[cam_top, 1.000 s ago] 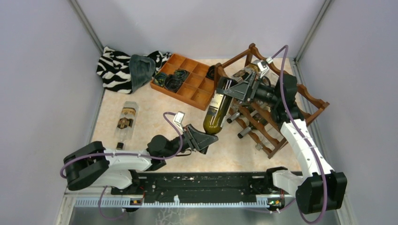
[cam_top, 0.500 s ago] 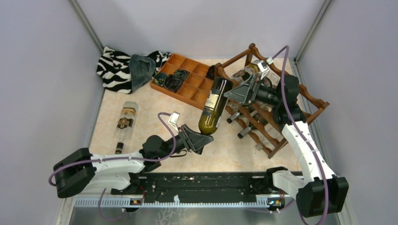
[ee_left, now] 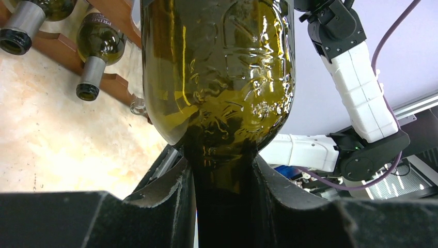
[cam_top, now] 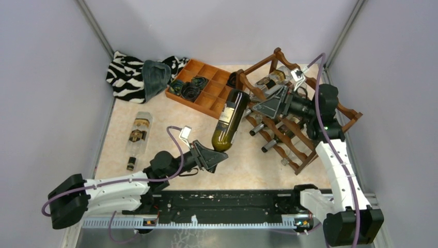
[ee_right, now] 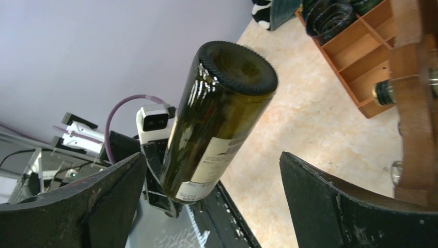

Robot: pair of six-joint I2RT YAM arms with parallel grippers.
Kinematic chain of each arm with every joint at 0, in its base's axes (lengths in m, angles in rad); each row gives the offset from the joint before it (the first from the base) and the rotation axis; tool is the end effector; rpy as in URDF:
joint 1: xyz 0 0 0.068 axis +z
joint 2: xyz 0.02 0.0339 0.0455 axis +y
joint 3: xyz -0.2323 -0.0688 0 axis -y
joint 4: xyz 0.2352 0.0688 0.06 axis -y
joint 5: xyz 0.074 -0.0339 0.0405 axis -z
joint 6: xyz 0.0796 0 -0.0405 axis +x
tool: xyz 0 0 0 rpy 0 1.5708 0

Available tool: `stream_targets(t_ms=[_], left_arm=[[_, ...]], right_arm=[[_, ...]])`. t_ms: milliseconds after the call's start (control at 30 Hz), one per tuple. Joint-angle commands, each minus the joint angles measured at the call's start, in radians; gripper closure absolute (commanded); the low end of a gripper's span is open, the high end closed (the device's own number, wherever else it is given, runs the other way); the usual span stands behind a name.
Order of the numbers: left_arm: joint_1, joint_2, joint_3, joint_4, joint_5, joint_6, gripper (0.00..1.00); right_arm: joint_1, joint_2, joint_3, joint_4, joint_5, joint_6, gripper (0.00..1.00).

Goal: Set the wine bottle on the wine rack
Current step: Pick up the wine bottle from the center of the board.

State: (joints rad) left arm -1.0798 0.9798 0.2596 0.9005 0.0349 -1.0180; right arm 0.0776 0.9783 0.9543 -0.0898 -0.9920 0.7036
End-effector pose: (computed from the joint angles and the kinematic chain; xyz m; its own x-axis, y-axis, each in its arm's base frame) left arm 0.1192 -0.2288 0.2239 -0.7194 -0.4583 -0.5219 0.5432 0.0969 -0.8340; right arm 0.2377 0.0853 0.3472 -0.6502 0.3044 -0.6961 -0.5914 0.3724 0.7153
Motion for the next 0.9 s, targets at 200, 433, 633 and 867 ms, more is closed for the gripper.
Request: stream_targets(t_ms=[200, 433, 633, 867], left_arm=[[0.008, -0.202, 0.01, -0.1, 0.089, 0.002, 1.0], [0.008, -0.327, 0.014, -0.31, 0.157, -0.029, 1.0], [0.014, -0.284, 0.02, -0.289, 0.268, -0.044, 1.0], [0.063, -0.153, 0.067, -0.248, 0.445, -0.033, 1.0]], right_arm=[[-0.157, -0.046, 0.127, -0.077, -0.084, -0.211, 0.02], [-0.278, -0.016, 0.204, -0.109, -0.163, -0.282, 0.02], [-0.32, 0.016, 0.25, -0.154, -0.147, -0.328, 0.02], [-0.367, 0.041, 0.265, -0.145, -0.146, -0.319, 0.02]])
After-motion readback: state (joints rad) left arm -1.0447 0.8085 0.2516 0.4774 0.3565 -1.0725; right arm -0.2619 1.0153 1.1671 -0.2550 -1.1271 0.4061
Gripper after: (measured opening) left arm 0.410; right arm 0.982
